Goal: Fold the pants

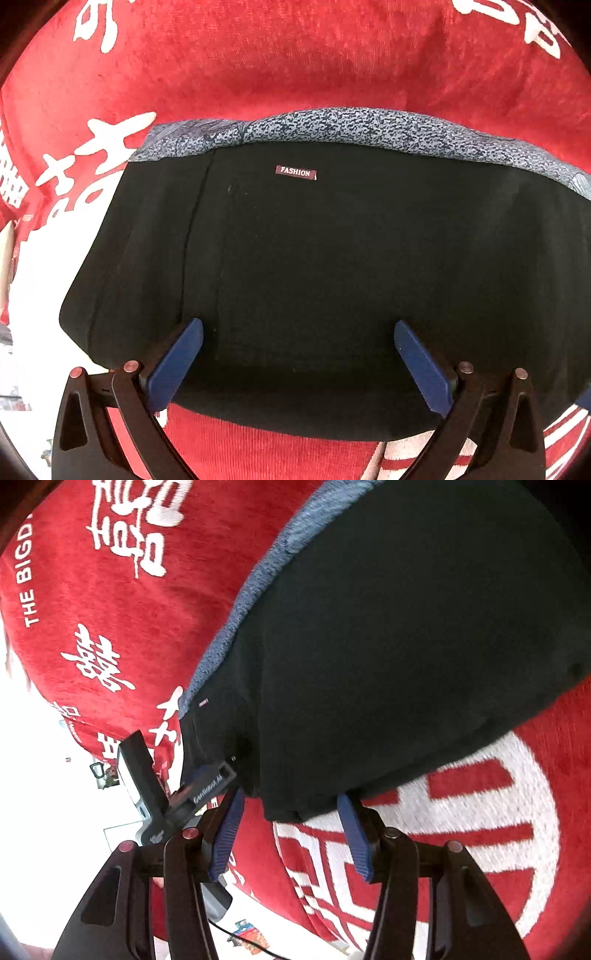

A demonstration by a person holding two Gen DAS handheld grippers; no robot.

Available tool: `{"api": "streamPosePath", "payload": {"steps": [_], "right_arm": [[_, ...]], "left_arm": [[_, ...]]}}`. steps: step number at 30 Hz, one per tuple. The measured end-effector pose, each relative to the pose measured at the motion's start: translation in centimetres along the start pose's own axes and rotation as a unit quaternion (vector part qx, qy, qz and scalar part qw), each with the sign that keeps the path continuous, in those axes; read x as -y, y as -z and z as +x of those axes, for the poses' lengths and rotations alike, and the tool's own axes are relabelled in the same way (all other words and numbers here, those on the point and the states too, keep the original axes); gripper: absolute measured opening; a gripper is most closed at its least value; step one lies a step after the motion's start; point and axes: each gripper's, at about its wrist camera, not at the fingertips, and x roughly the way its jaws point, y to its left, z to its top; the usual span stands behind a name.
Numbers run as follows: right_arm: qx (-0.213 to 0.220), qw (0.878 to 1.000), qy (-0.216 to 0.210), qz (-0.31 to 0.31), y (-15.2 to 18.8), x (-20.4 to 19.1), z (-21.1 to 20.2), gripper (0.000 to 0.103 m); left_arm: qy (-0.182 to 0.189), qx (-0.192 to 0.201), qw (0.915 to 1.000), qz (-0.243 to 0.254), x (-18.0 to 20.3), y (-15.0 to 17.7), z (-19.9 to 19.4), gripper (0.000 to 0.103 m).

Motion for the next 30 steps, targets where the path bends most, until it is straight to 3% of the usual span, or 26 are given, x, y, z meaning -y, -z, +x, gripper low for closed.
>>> {"api": "streamPosePath", "payload": {"steps": [6,8,9,13,17,19,22,24,26,30], "right_arm": [[0.008,1.0,0.015,0.013,-0.5,0.1,1.1,0.054],[0.007,0.999,0.031,0.029,-0.8,0.4,1.1,0.037],[0.012,0.998,0.045,0.037,-1.0,0.5,0.9,0.009],[0.03,0.998,0.063,-0.011,-0.6,-1.7,-0.4,0.008],[0.024,0.994,0.099,-0.029,0.5,-1.5,-0.2,0.006],[0.015,0.993,0.114,-0.025,0.7,-0.2,0.7,0.005],[0.011,0.994,0.104,-0.027,0.5,0.0,0.5,0.006],[-0.011,0.993,0.117,-0.027,0.6,-0.2,0.0,0.014],[-0.022,0.99,0.134,-0.037,0.8,-0.4,-1.1,0.014],[0.015,0.982,0.165,-0.092,-0.4,-2.2,-4.7,0.015]], "left_arm": [[0.0,-0.006,0.9999,0.011,0.0,-0.5,-0.3,0.103],[0.013,-0.003,0.9998,0.015,1.2,-0.5,-1.3,0.103],[0.014,0.003,0.9997,0.019,1.7,-0.5,-2.0,0.103],[0.057,0.005,0.997,0.052,4.0,0.2,-4.0,0.103],[0.027,-0.006,0.9923,0.121,6.8,3.4,-3.1,0.103],[0.037,0.01,0.9943,0.099,6.3,3.8,-3.0,0.103],[0.054,-0.006,0.9949,0.085,5.6,3.3,-2.7,0.103],[0.047,-0.015,0.9944,0.093,5.5,2.8,-2.9,0.103],[0.048,-0.012,0.9948,0.089,5.2,1.7,-3.7,0.103],[0.065,0.02,0.9959,0.061,4.4,-1.8,-4.9,0.103]]}}
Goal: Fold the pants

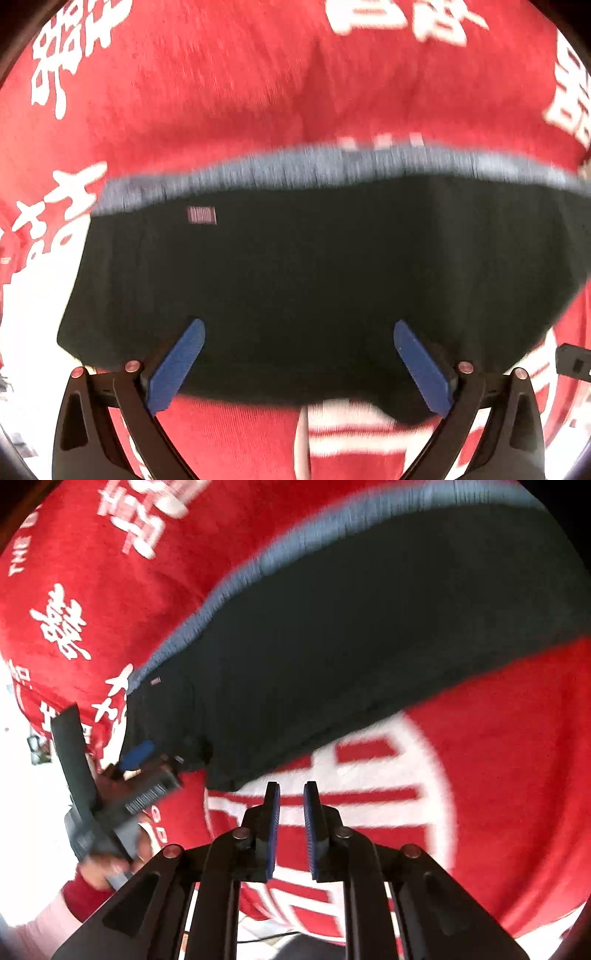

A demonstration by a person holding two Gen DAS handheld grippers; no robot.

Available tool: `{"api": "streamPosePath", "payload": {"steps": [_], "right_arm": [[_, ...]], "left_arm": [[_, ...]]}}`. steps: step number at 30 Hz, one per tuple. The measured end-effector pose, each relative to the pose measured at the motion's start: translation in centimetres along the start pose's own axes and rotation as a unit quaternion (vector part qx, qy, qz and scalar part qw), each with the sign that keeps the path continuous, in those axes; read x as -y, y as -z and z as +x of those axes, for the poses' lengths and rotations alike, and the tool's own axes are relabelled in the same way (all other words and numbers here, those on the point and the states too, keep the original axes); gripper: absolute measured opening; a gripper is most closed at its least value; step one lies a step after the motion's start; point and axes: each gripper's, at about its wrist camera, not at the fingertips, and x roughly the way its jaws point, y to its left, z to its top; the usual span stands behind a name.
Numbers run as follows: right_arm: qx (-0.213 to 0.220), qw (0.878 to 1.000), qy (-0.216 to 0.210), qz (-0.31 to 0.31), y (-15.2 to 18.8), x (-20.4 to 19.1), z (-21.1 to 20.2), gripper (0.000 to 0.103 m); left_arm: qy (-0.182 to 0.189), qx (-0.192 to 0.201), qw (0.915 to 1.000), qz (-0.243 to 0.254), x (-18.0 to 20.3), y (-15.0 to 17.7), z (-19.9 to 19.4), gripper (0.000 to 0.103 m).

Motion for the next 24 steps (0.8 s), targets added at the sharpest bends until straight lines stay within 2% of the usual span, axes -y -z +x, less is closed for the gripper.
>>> {"api": "streamPosePath", "payload": {"steps": [2,4,9,11,12,14,15,17,18,20,24], "right_arm": [[0.022,0.999,0.018,-0.024,-2.4,-0.5,-0.9,0.02],[0.035,0.998,0.029,-0.037,-5.1,-1.1,-0.5,0.034],[0.048,0.996,0.026,-0.07,-10.8,-4.2,3.1,0.035],[0.041,0.995,0.032,-0.08,-12.5,-4.9,5.4,0.035],[0.035,0.995,0.039,-0.082,-13.1,-5.0,6.6,0.035],[0.039,0.995,0.053,-0.08,-13.9,-4.4,7.9,0.031],[0.053,0.994,0.053,-0.081,-14.1,-4.1,7.7,0.023],[0.08,0.989,0.104,-0.069,-14.8,-2.8,6.6,0.022],[0.086,0.989,0.107,-0.056,-14.9,-2.0,5.9,0.022],[0.087,0.988,0.124,-0.031,-14.9,-0.5,3.8,0.026],[0.079,0.983,0.15,-0.073,-12.1,0.6,0.9,0.027]], "left_arm": [[-0.012,0.01,0.9998,-0.008,-0.2,-2.5,0.8,0.103],[-0.02,0.012,0.9995,-0.02,-0.7,-4.2,2.0,0.103],[-0.078,0.013,0.9952,-0.058,-3.4,-7.3,5.3,0.103],[-0.109,0.014,0.9914,-0.071,-5.0,-7.8,6.5,0.103],[-0.111,0.01,0.9907,-0.078,-5.7,-7.9,7.1,0.103],[-0.095,0.008,0.9909,-0.095,-7.1,-7.9,8.0,0.103],[-0.096,0.01,0.9907,-0.096,-7.2,-7.3,7.8,0.103],[-0.102,0.005,0.9906,-0.091,-7.1,-7.5,7.4,0.103],[-0.101,0.002,0.9905,-0.094,-7.1,-7.5,7.1,0.103],[-0.073,-0.004,0.9923,-0.1,-7.1,-7.2,6.0,0.103],[-0.017,-0.004,0.998,-0.061,-3.1,-5.1,3.3,0.103]]}}
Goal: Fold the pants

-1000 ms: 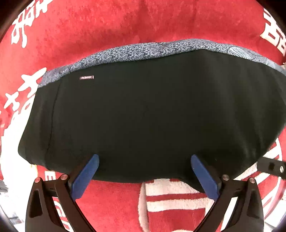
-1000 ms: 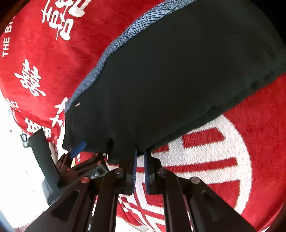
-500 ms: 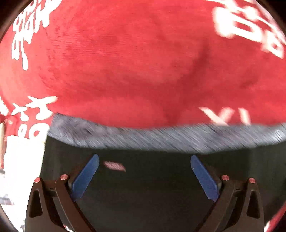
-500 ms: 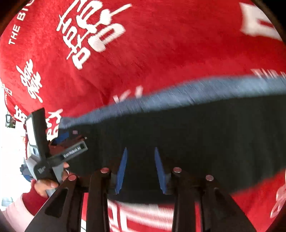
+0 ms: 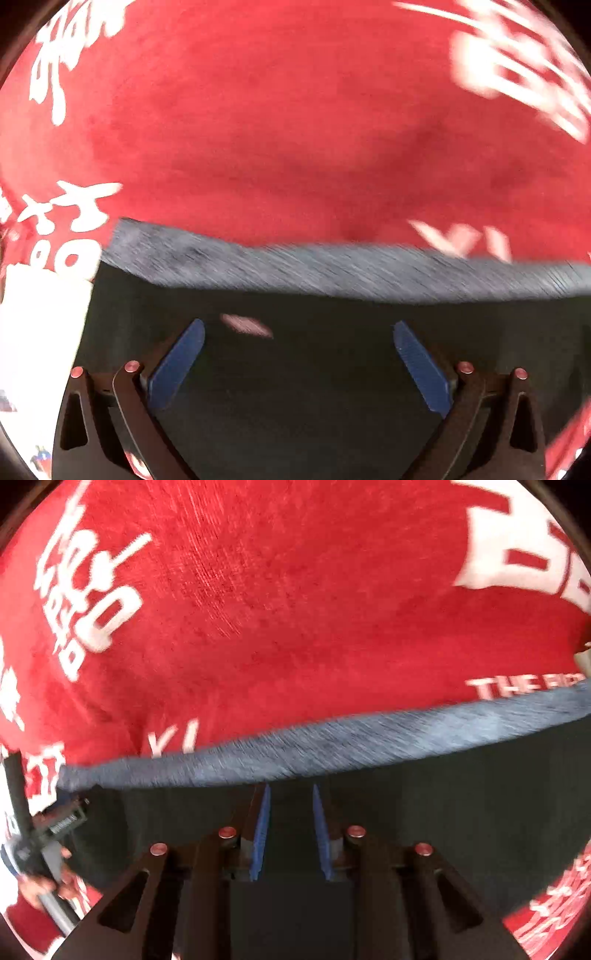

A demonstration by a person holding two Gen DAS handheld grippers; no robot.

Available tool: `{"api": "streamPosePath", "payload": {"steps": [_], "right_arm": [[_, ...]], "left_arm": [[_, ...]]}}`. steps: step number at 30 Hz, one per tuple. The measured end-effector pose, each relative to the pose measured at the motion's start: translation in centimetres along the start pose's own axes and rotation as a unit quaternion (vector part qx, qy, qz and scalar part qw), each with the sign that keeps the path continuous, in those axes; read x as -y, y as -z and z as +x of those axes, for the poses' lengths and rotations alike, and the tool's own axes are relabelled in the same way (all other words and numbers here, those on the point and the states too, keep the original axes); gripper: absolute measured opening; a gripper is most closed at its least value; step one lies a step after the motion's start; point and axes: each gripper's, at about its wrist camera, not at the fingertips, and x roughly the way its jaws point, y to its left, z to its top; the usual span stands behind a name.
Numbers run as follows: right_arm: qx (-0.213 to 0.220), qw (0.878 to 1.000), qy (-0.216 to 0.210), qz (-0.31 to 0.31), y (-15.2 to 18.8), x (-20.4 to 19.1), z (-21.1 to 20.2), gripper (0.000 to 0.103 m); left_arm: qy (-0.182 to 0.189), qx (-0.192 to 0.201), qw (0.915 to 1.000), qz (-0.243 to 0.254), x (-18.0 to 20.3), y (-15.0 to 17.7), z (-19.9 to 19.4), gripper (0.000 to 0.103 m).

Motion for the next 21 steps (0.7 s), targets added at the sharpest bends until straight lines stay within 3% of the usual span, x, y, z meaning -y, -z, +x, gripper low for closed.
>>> {"api": "streamPosePath", "payload": {"steps": [5,6,8,11,15,21], "right_arm": [[-0.024,0.999,0.038,-0.023,5.1,2.7,-0.1,0.028],[-0.008,0.999,0.027,-0.02,6.2,3.1,-0.3,0.028],[0.018,0.999,0.029,-0.04,7.8,3.0,-0.9,0.028],[0.032,0.997,0.036,-0.06,8.7,2.3,-1.2,0.029],[0.027,0.999,0.011,-0.039,8.6,2.9,-1.0,0.03],[-0.001,0.999,-0.042,-0.012,7.2,4.1,-2.1,0.038]], "left_arm": [[0.034,-0.017,0.9953,0.09,7.1,5.3,-1.0,0.103],[0.03,-0.019,0.9944,0.1,8.1,6.5,-0.9,0.103],[0.01,0.014,0.9963,0.085,8.3,7.9,-1.7,0.103],[0.003,0.011,0.9949,0.1,8.1,8.0,-2.0,0.103],[-0.006,-0.004,0.9925,0.122,9.0,7.7,-3.0,0.103],[0.033,0.011,0.9941,0.103,13.0,6.8,-6.4,0.103]]}}
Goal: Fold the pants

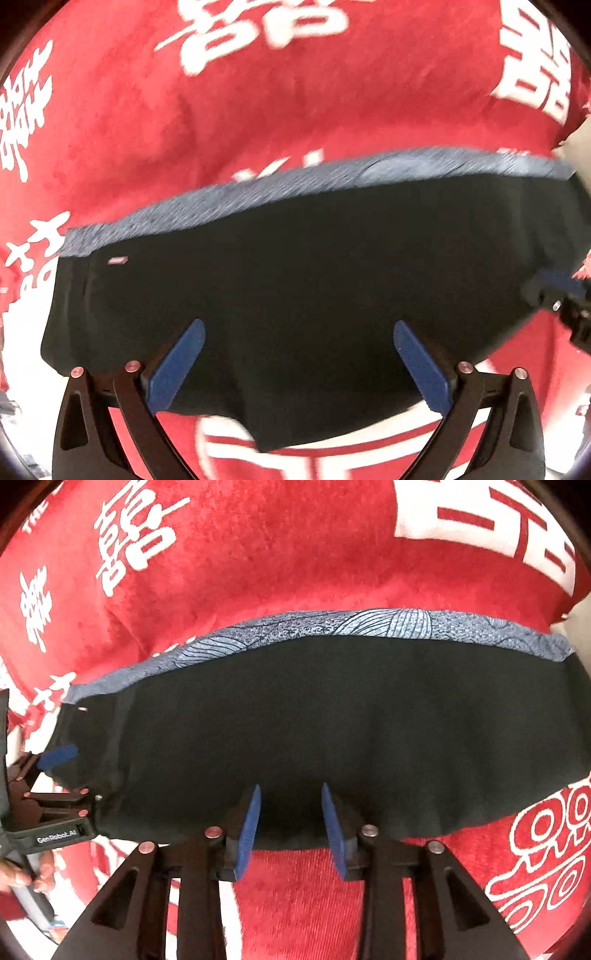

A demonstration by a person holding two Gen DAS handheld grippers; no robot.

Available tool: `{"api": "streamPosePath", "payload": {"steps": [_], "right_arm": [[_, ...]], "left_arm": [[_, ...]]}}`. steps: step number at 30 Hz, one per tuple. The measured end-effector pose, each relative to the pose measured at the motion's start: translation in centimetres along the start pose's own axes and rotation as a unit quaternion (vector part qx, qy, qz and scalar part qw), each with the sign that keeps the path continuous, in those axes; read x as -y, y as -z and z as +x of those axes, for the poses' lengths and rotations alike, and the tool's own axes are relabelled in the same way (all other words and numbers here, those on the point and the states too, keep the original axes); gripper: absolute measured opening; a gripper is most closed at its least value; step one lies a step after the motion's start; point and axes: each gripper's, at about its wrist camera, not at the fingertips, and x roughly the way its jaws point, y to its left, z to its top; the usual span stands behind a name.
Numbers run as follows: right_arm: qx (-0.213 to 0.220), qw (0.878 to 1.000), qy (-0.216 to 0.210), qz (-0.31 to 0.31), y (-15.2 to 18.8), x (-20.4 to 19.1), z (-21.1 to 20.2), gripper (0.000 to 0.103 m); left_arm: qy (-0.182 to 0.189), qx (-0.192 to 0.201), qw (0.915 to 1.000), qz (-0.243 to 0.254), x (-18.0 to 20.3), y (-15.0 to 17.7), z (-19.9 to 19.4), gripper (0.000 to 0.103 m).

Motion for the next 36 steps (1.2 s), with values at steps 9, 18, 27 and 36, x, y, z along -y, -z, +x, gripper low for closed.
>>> {"api": "streamPosePath", "payload": {"steps": [9,18,27,36], "right_arm": [[0.084,0.985,0.103,0.107,-3.5,11.1,-5.1,0.061],[0.049,0.98,0.145,0.127,-12.0,18.6,-0.7,0.039],[0.064,0.975,0.154,0.145,-12.2,18.6,-3.0,0.039],[0.042,0.985,0.15,0.078,-2.8,11.7,-0.9,0.062]], "left_arm": [[0.037,0.009,0.9992,-0.011,8.2,-3.4,1.3,0.103],[0.032,-0.019,0.9988,-0.031,9.3,-1.9,3.9,0.103],[0.027,-0.032,0.9987,-0.031,10.1,-2.3,3.4,0.103],[0.022,-0.037,0.9986,-0.03,10.2,-3.0,4.4,0.103]]}}
